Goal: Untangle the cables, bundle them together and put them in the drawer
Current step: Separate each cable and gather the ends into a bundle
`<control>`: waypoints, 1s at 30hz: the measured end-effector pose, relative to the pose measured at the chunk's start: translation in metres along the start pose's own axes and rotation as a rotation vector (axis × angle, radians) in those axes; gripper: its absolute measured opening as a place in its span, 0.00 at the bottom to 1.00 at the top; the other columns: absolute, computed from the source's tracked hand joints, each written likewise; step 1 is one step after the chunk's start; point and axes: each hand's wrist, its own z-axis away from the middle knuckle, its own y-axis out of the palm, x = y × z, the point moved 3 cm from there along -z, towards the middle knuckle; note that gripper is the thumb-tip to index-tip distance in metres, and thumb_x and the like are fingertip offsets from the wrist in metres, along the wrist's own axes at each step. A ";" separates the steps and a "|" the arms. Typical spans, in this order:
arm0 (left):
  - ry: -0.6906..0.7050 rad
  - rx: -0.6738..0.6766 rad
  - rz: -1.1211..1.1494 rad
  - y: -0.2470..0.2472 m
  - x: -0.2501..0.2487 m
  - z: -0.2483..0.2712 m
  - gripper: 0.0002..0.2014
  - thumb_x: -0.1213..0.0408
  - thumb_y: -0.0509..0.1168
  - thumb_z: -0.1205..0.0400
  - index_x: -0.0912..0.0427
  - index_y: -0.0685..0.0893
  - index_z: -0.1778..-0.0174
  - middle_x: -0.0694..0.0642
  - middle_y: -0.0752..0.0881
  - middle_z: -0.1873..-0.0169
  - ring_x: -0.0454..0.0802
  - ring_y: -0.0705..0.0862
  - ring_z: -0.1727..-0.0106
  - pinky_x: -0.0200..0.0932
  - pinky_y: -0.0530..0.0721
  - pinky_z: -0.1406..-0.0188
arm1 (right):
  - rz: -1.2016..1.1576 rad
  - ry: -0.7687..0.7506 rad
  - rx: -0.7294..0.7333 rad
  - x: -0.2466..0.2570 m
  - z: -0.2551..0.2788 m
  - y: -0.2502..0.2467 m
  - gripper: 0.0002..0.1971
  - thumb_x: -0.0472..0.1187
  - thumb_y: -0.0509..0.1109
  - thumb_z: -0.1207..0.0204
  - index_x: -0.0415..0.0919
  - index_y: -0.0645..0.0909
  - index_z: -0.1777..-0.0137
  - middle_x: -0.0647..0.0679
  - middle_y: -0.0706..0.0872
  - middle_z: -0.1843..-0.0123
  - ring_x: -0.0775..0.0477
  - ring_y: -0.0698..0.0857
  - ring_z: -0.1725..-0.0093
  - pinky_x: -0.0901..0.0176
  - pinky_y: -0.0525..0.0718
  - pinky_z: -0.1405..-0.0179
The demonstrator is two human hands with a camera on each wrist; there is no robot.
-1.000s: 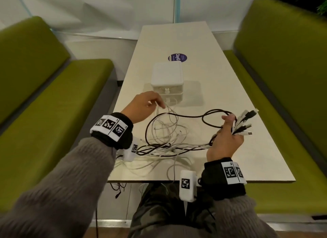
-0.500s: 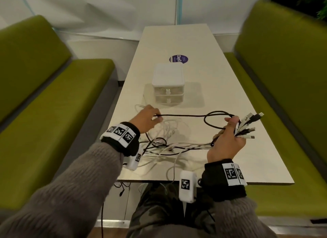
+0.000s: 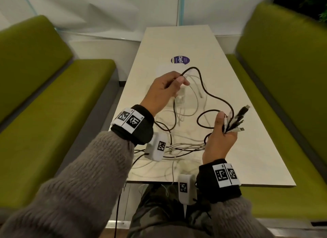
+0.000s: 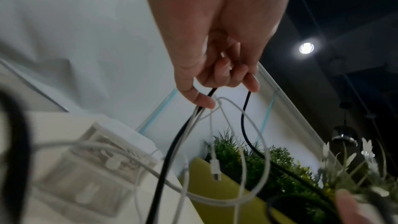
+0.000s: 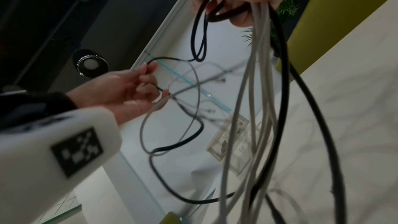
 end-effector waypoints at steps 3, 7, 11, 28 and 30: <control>-0.047 0.076 0.065 0.017 0.004 0.006 0.10 0.64 0.55 0.13 0.62 0.81 0.50 0.51 0.75 0.73 0.44 0.73 0.69 0.36 0.78 0.62 | 0.018 0.041 0.010 0.000 0.002 0.001 0.14 0.46 0.71 0.22 0.49 0.74 0.39 0.56 0.84 0.43 0.67 0.83 0.46 0.74 0.80 0.45; -0.035 0.258 -0.152 0.035 0.017 0.016 0.09 0.59 0.56 0.13 0.55 0.78 0.55 0.50 0.79 0.75 0.43 0.74 0.72 0.35 0.72 0.69 | 0.051 0.048 0.071 0.002 0.004 0.007 0.10 0.46 0.75 0.25 0.47 0.80 0.47 0.48 0.86 0.47 0.50 0.81 0.50 0.52 0.79 0.42; 0.019 0.395 -0.273 0.050 0.019 0.029 0.10 0.63 0.57 0.14 0.46 0.76 0.60 0.44 0.76 0.72 0.38 0.73 0.70 0.29 0.71 0.66 | 0.076 0.044 0.187 0.003 0.010 0.013 0.11 0.44 0.75 0.26 0.42 0.84 0.46 0.50 0.88 0.53 0.55 0.85 0.57 0.57 0.82 0.47; -0.368 0.514 -0.529 0.019 0.082 0.045 0.08 0.55 0.59 0.16 0.54 0.78 0.47 0.55 0.85 0.54 0.53 0.84 0.55 0.44 0.80 0.57 | 0.103 0.091 -0.096 -0.007 -0.005 -0.005 0.14 0.50 0.62 0.16 0.48 0.79 0.63 0.52 0.72 0.70 0.54 0.69 0.72 0.56 0.68 0.69; -0.399 0.511 -0.600 0.012 0.091 0.041 0.11 0.55 0.57 0.15 0.57 0.75 0.43 0.58 0.84 0.49 0.57 0.82 0.53 0.43 0.77 0.59 | 0.043 0.115 -0.126 -0.003 -0.005 -0.007 0.14 0.49 0.61 0.15 0.46 0.78 0.61 0.53 0.70 0.72 0.57 0.67 0.75 0.61 0.67 0.74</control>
